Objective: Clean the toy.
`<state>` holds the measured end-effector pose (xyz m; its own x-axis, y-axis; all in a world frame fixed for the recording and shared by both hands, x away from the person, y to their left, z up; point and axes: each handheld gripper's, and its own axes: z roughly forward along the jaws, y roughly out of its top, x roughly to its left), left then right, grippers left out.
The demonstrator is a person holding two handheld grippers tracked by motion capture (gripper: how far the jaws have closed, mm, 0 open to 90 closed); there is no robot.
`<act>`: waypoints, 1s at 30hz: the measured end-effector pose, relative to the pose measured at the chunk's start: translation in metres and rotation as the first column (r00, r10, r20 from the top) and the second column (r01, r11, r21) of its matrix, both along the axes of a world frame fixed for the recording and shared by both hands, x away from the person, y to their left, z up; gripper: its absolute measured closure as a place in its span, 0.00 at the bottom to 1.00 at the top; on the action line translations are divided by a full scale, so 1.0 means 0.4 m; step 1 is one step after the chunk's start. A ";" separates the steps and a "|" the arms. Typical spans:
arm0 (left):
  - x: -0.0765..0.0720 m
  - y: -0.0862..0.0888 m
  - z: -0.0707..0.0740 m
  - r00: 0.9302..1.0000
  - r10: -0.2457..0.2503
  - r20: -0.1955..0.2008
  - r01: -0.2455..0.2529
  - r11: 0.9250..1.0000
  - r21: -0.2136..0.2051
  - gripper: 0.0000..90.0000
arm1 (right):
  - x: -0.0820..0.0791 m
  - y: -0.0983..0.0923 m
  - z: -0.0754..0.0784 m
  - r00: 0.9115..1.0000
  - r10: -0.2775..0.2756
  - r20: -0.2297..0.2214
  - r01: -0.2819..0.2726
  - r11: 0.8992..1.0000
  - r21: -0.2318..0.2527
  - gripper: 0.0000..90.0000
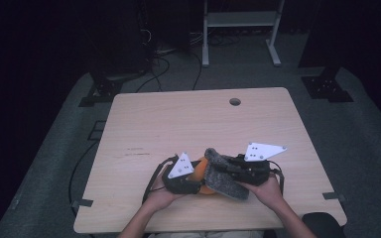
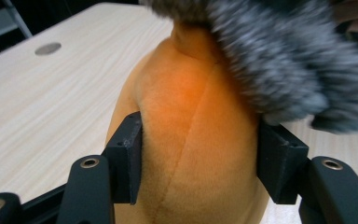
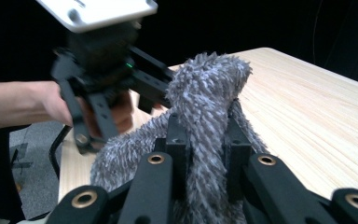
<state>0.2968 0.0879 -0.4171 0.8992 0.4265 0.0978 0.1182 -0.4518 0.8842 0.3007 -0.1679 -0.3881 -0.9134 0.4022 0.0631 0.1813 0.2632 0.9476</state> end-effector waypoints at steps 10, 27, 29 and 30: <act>0.007 -0.003 -0.013 1.000 -0.003 -0.027 0.003 1.000 0.015 0.39 | 0.023 -0.020 -0.022 0.998 -0.017 -0.067 0.015 1.000 -0.026 0.85; 0.010 -0.005 -0.017 0.998 -0.029 -0.048 0.028 0.999 -0.022 0.33 | 0.015 -0.002 -0.021 0.999 -0.010 -0.044 0.007 0.998 -0.067 0.85; 0.015 0.007 -0.012 0.997 -0.042 -0.071 0.039 0.998 -0.051 0.26 | 0.023 -0.009 -0.028 0.998 -0.013 -0.066 0.009 0.998 -0.066 0.86; 0.018 0.014 -0.010 0.995 -0.048 -0.083 0.043 0.997 -0.064 0.23 | 0.026 -0.012 -0.029 0.998 -0.016 -0.064 0.011 0.998 -0.068 0.86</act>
<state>0.3040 0.0935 -0.4211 0.9217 0.3878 -0.0048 0.1744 -0.4032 0.8983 0.3110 -0.1728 -0.3997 -0.9028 0.4197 0.0940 0.2456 0.3237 0.9137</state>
